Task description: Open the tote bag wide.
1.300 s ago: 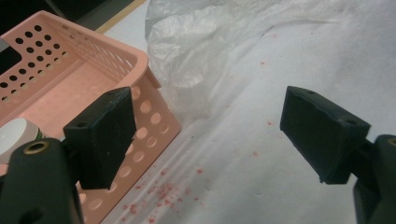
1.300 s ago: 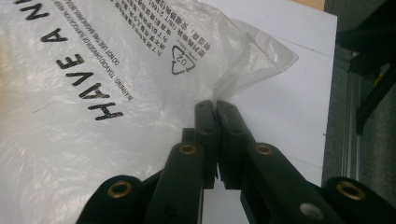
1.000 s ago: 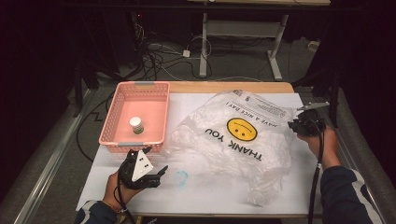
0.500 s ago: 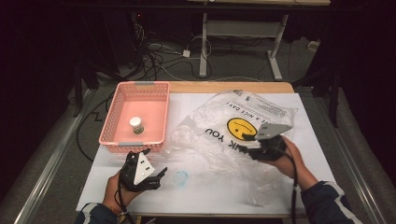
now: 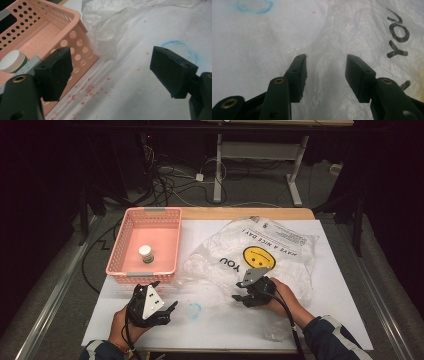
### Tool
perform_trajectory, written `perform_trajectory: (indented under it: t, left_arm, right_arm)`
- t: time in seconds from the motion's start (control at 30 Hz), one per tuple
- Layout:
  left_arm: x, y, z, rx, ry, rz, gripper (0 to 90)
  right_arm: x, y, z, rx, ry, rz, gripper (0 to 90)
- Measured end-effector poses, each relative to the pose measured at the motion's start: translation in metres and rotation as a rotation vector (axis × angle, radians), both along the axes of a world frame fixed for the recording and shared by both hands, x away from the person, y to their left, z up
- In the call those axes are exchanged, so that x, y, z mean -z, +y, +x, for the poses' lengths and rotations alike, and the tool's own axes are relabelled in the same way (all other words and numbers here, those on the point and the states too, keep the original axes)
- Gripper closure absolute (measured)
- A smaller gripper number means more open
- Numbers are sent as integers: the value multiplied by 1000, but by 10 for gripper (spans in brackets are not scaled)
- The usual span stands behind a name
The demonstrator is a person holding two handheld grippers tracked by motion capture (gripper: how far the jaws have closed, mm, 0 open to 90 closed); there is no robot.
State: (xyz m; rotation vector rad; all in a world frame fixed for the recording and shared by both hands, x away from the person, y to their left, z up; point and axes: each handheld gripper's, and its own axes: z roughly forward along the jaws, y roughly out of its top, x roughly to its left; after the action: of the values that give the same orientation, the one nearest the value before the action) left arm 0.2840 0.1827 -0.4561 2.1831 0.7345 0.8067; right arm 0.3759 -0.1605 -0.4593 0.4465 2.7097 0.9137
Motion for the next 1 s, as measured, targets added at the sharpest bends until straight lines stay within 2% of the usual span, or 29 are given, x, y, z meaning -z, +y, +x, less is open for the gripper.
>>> perform_trajectory:
  t: [0.03, 0.1, 0.2, 0.27, 0.33, 0.47, 0.5, 0.57, 0.6, 0.63, 0.73, 0.77, 0.8, 0.9, 1.0]
  left_arm:
    - [0, 0, 0, 1, 0, 1, 177]
    - [0, -1, 0, 0, 1, 4, 177]
    - [1, -2, 0, 1, 2, 7, 177]
    - [1, -2, 1, 2, 4, 9, 177]
    - [1, -3, 1, 3, 6, 12, 177]
    - [1, -3, 1, 5, 6, 17, 177]
    - [1, -3, 1, 5, 6, 16, 177]
    - [1, -3, 1, 4, 6, 15, 177]
    - [1, -3, 1, 4, 6, 15, 177]
    - [1, -3, 1, 4, 6, 15, 177]
    - [1, -3, 1, 4, 5, 14, 177]
    - [1, -3, 2, 3, 4, 13, 177]
    - [0, -3, 2, 3, 3, 14, 177]
    - [-5, -1, 3, 0, -19, 5, 177]
    - [-15, 3, 8, -11, -37, -24, 177]
  right_arm:
    - [0, 0, 0, 0, 0, 0, 565]
    - [4, 0, 2, 4, 15, -19, 620]
    - [6, -2, 4, 17, 31, -8, 692]
    - [6, -2, 4, 24, 27, -9, 725]
    - [6, -2, 4, 29, 28, -14, 826]
    - [4, -4, 4, 39, 18, -16, 890]
    - [2, -5, 4, 51, -2, 1, 900]
    - [0, -6, 4, 58, -11, 5, 900]
    - [-6, -9, 4, 72, -23, 31, 900]
    - [-6, -9, 4, 72, -23, 31, 900]
    - [-15, -13, 4, 100, -58, 72, 900]
    - [-22, -16, 5, 124, -78, 104, 900]
    - [-22, -16, 5, 124, -78, 104, 900]
    - [-37, -21, 8, 151, -131, 137, 900]
    - [-52, -23, 9, 180, -172, 178, 900]
